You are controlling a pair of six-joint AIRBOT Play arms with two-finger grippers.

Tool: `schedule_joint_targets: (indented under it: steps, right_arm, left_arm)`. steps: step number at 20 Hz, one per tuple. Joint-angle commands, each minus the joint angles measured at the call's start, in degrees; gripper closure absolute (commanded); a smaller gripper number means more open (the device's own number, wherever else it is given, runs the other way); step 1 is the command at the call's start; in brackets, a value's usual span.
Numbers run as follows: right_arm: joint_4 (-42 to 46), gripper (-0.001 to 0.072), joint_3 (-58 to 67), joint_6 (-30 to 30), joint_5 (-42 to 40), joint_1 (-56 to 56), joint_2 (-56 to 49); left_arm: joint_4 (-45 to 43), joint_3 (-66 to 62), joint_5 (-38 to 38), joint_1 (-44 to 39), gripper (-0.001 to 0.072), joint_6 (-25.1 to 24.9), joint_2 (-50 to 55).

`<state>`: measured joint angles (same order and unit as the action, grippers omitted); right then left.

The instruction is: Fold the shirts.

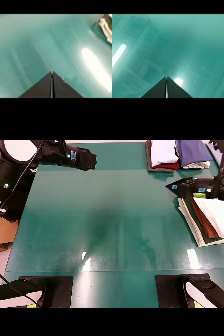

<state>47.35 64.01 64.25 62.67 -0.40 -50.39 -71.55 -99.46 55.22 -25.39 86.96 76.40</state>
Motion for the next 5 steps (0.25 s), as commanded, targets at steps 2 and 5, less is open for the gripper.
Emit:
schedule_joint_targets:
  steps: [2, 5]
  right_arm:
    - [0.8, 0.0692, 0.0, -0.1, -1.2, 3.4, 0.0]
    - [0.8, 0.0691, 0.0, -0.1, -1.2, 3.4, 0.0]
  left_arm:
    - [0.0, 0.0, -4.2, 0.0, 0.0678, 0.0, 0.0]
    - [0.0, 0.0, -4.9, 0.0, 0.0678, 0.0, 0.0]
